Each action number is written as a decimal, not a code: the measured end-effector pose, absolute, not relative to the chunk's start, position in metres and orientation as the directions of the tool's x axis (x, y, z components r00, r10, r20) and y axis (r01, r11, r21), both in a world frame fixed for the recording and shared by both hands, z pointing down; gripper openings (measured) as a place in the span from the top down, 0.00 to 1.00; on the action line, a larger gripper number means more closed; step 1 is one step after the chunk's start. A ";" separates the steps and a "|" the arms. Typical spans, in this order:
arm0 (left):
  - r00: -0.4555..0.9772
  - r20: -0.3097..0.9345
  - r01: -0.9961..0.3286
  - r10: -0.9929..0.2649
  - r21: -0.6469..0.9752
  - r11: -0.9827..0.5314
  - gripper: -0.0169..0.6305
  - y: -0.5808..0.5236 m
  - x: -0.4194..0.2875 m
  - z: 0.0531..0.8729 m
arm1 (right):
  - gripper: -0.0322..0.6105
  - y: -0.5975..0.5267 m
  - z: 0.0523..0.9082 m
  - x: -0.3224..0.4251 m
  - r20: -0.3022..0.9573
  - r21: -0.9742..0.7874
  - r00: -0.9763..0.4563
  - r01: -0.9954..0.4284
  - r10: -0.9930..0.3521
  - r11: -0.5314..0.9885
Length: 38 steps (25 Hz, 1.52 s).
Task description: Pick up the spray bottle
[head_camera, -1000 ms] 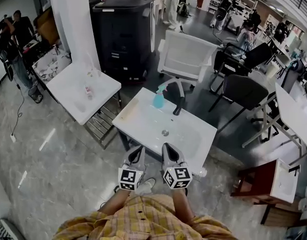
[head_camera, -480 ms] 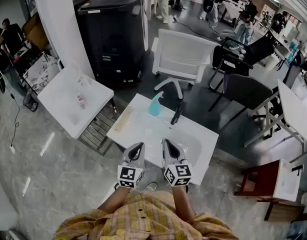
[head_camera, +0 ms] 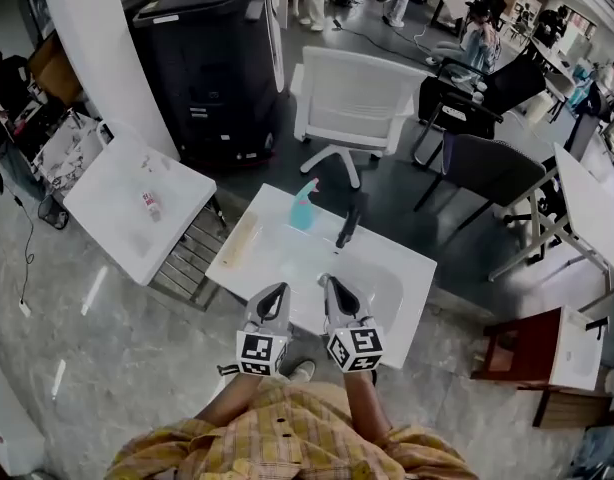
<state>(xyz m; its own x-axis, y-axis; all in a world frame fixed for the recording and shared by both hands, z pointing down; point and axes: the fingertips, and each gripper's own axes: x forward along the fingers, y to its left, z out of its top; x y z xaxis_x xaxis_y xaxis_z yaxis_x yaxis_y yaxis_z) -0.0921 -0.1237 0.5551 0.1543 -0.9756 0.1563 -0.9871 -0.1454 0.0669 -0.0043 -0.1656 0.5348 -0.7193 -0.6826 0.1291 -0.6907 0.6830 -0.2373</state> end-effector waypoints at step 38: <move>0.376 0.284 -0.926 -0.882 0.081 -0.368 0.98 -0.294 -0.157 0.604 | 0.95 -0.275 0.582 -0.052 0.257 -0.268 -0.494 -0.862 -0.831 0.430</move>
